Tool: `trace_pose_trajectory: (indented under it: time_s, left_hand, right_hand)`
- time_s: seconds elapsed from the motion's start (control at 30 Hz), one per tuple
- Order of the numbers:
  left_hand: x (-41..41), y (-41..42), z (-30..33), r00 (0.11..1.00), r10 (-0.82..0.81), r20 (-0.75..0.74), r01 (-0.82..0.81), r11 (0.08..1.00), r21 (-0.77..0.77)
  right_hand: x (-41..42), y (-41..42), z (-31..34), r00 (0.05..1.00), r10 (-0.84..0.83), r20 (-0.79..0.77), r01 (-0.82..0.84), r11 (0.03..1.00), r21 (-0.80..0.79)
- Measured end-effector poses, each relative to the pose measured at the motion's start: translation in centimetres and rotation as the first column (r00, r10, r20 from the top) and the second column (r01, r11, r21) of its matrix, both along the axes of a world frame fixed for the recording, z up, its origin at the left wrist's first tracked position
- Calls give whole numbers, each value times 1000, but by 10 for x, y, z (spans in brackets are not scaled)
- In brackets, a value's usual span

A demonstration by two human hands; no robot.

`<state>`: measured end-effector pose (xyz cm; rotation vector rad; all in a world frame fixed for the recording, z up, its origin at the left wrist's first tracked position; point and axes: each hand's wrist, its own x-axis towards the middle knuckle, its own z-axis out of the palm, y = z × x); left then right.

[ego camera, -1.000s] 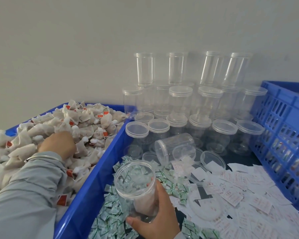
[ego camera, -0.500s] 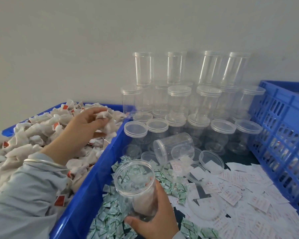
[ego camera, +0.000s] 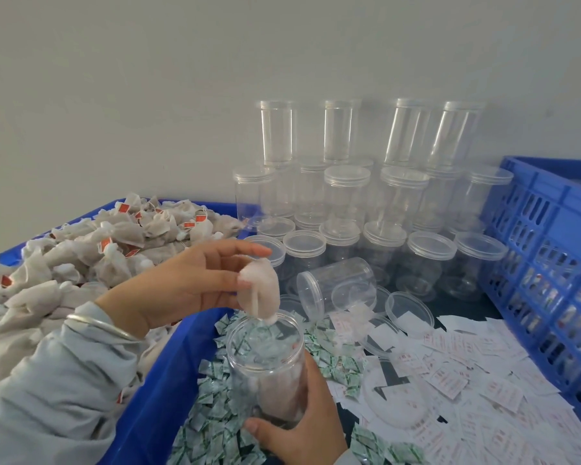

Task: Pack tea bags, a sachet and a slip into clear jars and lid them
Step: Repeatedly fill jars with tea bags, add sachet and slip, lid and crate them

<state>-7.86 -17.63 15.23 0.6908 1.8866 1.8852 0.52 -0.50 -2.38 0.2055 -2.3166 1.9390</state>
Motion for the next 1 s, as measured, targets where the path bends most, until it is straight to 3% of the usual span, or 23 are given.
trace_pose_trajectory:
  time_s: [0.1, 0.23, 0.37, 0.43, 0.5, 0.53, 0.6, 0.67, 0.77, 1.0]
  left_hand:
    - [0, 2, -2, 999, -6, -33, 3, 996, -84]
    - [-2, -1, -3, 997, 57, -43, -60, 995, -79]
    - [-10, -8, 2, 951, 284, -118, -296, 950, -95]
    - [-21, -18, -1, 820, 465, -335, -554, 792, -258]
    - [-33, -32, -6, 620, 479, -621, -778, 476, -410]
    - [-39, -41, -11, 577, 421, -700, -816, 323, -479]
    - [-47, -57, -18, 628, 315, -712, -755, 23, -656]
    - [-50, -71, -22, 721, 310, -619, -593, -186, -784]
    - [-52, -84, -25, 744, 425, -516, -470, -216, -856]
    - [-53, -83, -30, 770, 333, -545, -478, -266, -837]
  right_hand:
    - [0, 1, 2, 1000, -14, 6, 14, 1000, 9]
    - [2, 3, 5, 1000, -13, 15, 13, 1000, 9]
    - [4, 3, 8, 1000, 4, 17, -5, 1000, 11]
    - [4, 4, 8, 1000, 12, 23, -12, 1000, -18]
    - [5, 4, 7, 999, 13, 34, -12, 999, -33]
    - [5, 4, 7, 999, 12, 35, -11, 999, -36]
    - [5, 5, 6, 1000, 8, 29, -7, 999, -33]
    - [5, 5, 7, 1000, 6, 25, -6, 1000, -15]
    - [6, 6, 8, 1000, 8, 22, -8, 1000, -25]
    - [5, 6, 7, 1000, 5, 22, -4, 999, -46]
